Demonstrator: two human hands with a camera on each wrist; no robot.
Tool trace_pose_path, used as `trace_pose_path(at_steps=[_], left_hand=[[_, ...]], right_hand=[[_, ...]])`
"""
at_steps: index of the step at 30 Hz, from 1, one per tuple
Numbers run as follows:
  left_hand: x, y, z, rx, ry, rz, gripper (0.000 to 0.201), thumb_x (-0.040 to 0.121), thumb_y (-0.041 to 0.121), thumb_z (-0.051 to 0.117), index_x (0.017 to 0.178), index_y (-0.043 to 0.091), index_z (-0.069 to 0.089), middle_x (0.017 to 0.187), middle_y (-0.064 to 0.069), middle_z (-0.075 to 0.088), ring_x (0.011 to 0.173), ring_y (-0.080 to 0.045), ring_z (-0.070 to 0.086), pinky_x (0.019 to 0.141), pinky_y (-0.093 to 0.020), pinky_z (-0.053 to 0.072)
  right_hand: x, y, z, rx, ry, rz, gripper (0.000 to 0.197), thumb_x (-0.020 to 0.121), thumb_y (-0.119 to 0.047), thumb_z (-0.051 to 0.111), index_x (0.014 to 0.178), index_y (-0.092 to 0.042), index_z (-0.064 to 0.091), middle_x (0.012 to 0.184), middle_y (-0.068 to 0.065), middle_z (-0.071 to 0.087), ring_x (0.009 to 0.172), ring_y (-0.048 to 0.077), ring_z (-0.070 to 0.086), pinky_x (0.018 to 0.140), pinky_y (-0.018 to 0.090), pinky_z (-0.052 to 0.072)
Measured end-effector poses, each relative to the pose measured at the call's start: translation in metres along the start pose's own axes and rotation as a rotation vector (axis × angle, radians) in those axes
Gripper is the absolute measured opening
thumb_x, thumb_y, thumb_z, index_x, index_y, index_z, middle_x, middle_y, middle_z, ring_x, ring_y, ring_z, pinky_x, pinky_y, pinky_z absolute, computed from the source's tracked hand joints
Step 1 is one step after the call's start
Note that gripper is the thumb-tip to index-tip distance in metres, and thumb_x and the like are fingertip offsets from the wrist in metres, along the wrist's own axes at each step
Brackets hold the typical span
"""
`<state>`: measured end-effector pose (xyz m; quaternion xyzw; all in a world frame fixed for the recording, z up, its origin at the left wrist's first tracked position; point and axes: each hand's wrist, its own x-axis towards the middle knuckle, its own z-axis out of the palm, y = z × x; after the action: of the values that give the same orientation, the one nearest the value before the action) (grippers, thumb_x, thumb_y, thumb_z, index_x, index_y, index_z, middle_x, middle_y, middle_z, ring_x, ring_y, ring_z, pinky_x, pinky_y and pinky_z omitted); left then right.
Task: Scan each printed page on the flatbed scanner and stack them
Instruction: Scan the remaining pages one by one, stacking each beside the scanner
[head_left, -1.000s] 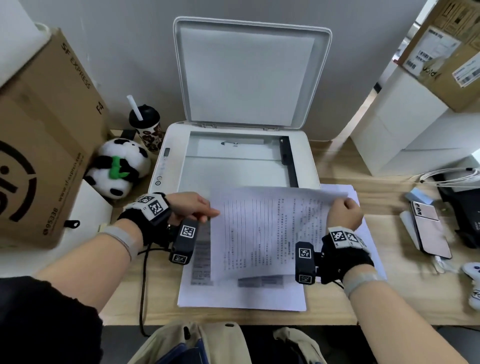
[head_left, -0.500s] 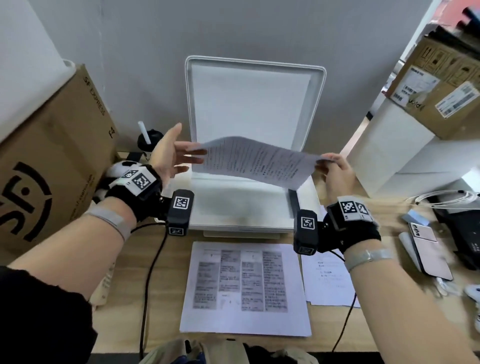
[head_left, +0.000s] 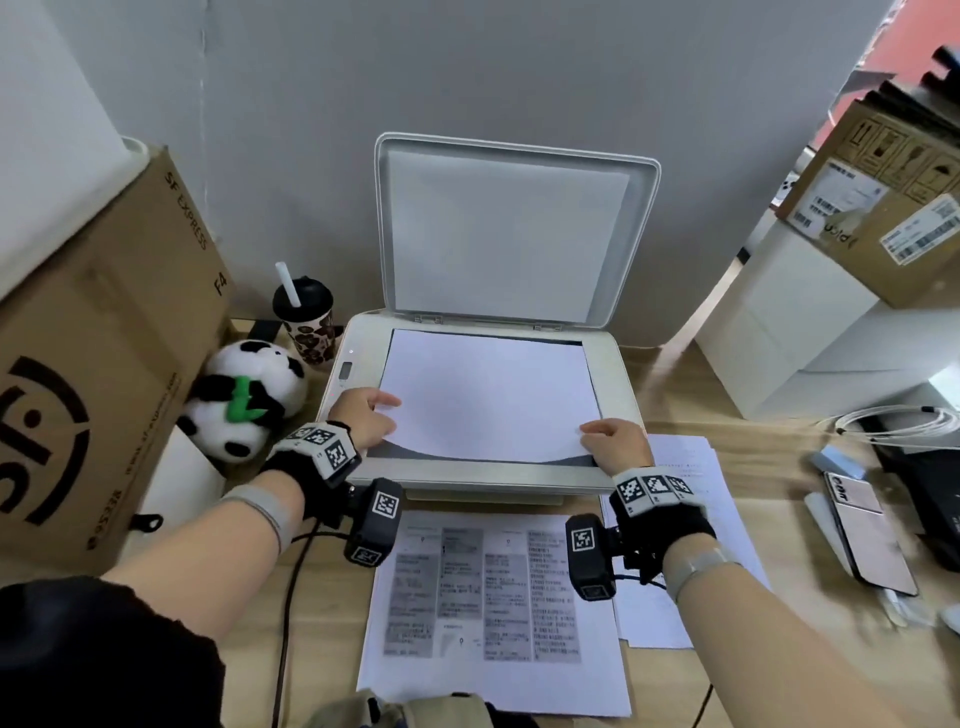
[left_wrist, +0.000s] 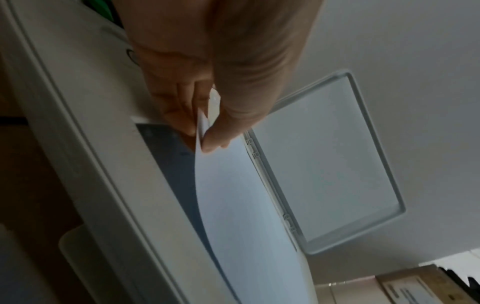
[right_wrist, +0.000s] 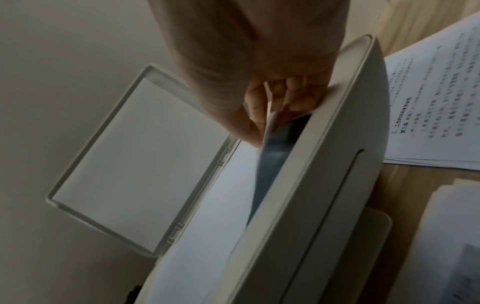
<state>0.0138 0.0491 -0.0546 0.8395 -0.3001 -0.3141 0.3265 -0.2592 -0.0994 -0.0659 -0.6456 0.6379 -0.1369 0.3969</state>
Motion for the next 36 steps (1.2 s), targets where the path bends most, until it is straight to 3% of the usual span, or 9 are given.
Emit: trace_pose_path(at_steps=[2,7,10,12,17,21,29,36], left_hand=[[0.004,-0.001,0.002,0.113,0.008,0.012,0.039,0.080,0.001,0.060,0.115,0.016,0.064,0.122,-0.009,0.059,0.108,-0.026,0.057,0.090,-0.027,0.044],[0.010,0.003,0.006,0.255,0.102,0.013,0.041,0.075,0.015,0.067,0.115,0.021,0.060,0.131,-0.009,0.039,0.114,-0.024,0.052,0.102,-0.028,0.040],[0.013,0.007,0.007,0.318,0.096,0.118,0.042,0.075,0.021,0.072,0.115,0.022,0.060,0.134,-0.004,0.040,0.125,-0.022,0.041,0.108,-0.032,0.035],[0.013,0.010,0.009,0.386,0.024,0.180,0.047,0.076,0.027,0.073,0.120,0.023,0.058,0.138,-0.002,0.039,0.130,-0.020,0.036,0.110,-0.034,0.032],[0.012,0.008,0.012,0.477,-0.060,0.170,0.049,0.075,0.032,0.073,0.121,0.022,0.058,0.135,-0.001,0.042,0.126,-0.019,0.044,0.108,-0.035,0.036],[0.009,0.003,0.014,0.422,-0.048,0.173,0.042,0.074,0.030,0.077,0.112,0.021,0.062,0.133,-0.002,0.044,0.121,-0.019,0.048,0.106,-0.037,0.038],[0.007,0.006,0.011,0.430,-0.018,0.157,0.040,0.075,0.033,0.076,0.111,0.024,0.061,0.139,0.002,0.045,0.132,-0.019,0.037,0.107,-0.035,0.033],[0.005,0.008,0.009,0.443,-0.028,0.146,0.038,0.075,0.032,0.076,0.108,0.023,0.061,0.140,0.001,0.045,0.132,-0.019,0.038,0.108,-0.036,0.034]], right_hand=[[-0.001,-0.002,0.001,-0.088,0.010,0.006,0.022,0.084,-0.014,0.055,0.101,-0.022,0.068,0.089,-0.002,0.060,0.079,0.016,0.056,0.070,0.020,0.038],[0.006,-0.004,0.003,-0.229,0.086,-0.058,0.020,0.079,-0.019,0.056,0.095,-0.022,0.068,0.117,0.007,0.058,0.100,0.023,0.059,0.082,0.029,0.050],[0.008,-0.007,0.004,-0.268,0.081,-0.106,0.024,0.085,-0.017,0.055,0.107,-0.018,0.064,0.131,0.008,0.045,0.124,0.025,0.040,0.097,0.034,0.041],[0.006,-0.011,0.006,-0.323,0.082,-0.160,0.030,0.087,-0.021,0.056,0.117,-0.020,0.060,0.136,0.005,0.041,0.130,0.025,0.033,0.102,0.035,0.035],[0.002,-0.010,0.014,-0.438,0.067,-0.238,0.047,0.086,-0.036,0.060,0.131,-0.024,0.050,0.140,-0.001,0.041,0.133,0.023,0.030,0.108,0.036,0.025],[0.002,-0.006,0.015,-0.457,0.097,-0.274,0.043,0.086,-0.036,0.060,0.127,-0.022,0.052,0.137,-0.001,0.046,0.132,0.021,0.032,0.105,0.036,0.029],[0.005,-0.001,0.013,-0.472,0.045,-0.286,0.057,0.089,-0.042,0.056,0.141,-0.026,0.039,0.152,-0.008,0.031,0.141,0.017,0.020,0.114,0.037,0.020],[0.004,0.004,0.011,-0.499,0.047,-0.298,0.060,0.088,-0.049,0.056,0.142,-0.029,0.038,0.152,-0.010,0.031,0.141,0.016,0.019,0.115,0.036,0.017]])
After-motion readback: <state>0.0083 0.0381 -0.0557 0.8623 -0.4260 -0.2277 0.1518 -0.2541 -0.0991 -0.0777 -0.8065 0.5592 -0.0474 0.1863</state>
